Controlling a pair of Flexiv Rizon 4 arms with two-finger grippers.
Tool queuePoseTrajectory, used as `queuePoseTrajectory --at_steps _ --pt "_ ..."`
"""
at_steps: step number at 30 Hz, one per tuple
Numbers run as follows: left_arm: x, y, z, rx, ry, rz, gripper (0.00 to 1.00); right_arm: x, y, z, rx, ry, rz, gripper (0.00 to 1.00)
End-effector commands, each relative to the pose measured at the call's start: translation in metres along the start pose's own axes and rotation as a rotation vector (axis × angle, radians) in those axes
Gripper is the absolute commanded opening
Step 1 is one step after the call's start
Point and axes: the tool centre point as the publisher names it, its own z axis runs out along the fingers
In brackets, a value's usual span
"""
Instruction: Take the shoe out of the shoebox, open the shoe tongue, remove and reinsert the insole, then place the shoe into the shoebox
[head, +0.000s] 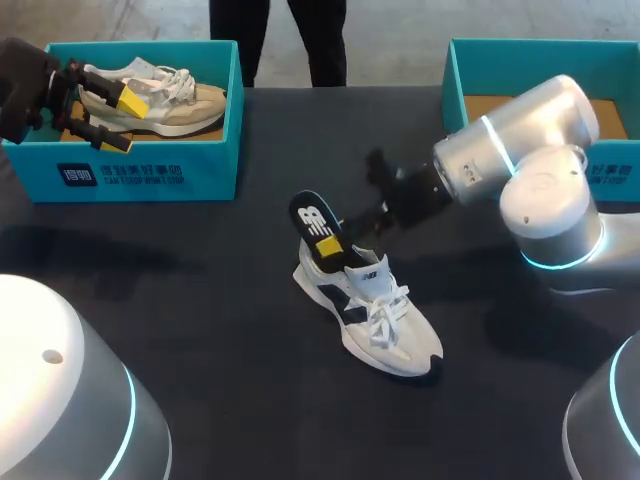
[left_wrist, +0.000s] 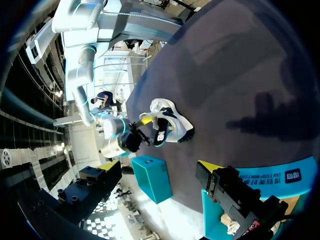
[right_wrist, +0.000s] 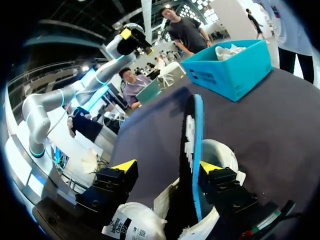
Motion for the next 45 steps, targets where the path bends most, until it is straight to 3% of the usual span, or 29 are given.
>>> queuePoseTrajectory --at_steps 1,7,10,13,15,20,26,45 --pt "0.0 0.0 0.0 -0.001 0.0 0.002 1.0 -0.009 0.006 0.0 0.02 0.01 0.006 0.64" --pt "0.0 0.0 0.0 -0.001 0.0 0.002 1.0 -0.018 0.005 0.003 0.03 0.019 0.02 0.52" --pt "0.0 0.0 0.0 -0.001 0.0 0.002 1.0 -0.02 0.005 0.003 0.035 0.016 0.028 0.55" --pt "0.0 0.0 0.0 -0.001 0.0 0.002 1.0 -0.023 0.003 0.003 0.038 0.011 0.038 0.46" --pt "0.0 0.0 0.0 -0.001 0.0 0.002 1.0 -0.024 0.002 0.003 0.036 0.008 0.042 0.37" --pt "0.0 0.0 0.0 -0.001 0.0 0.002 1.0 -0.025 0.001 0.003 0.034 0.004 0.049 0.0" --pt "0.0 0.0 0.0 -0.001 0.0 0.002 1.0 -0.025 0.0 0.002 0.04 0.004 0.052 0.0" --pt "0.0 0.0 0.0 -0.001 0.0 0.002 1.0 -0.027 -0.011 0.005 0.162 0.065 0.095 0.0"
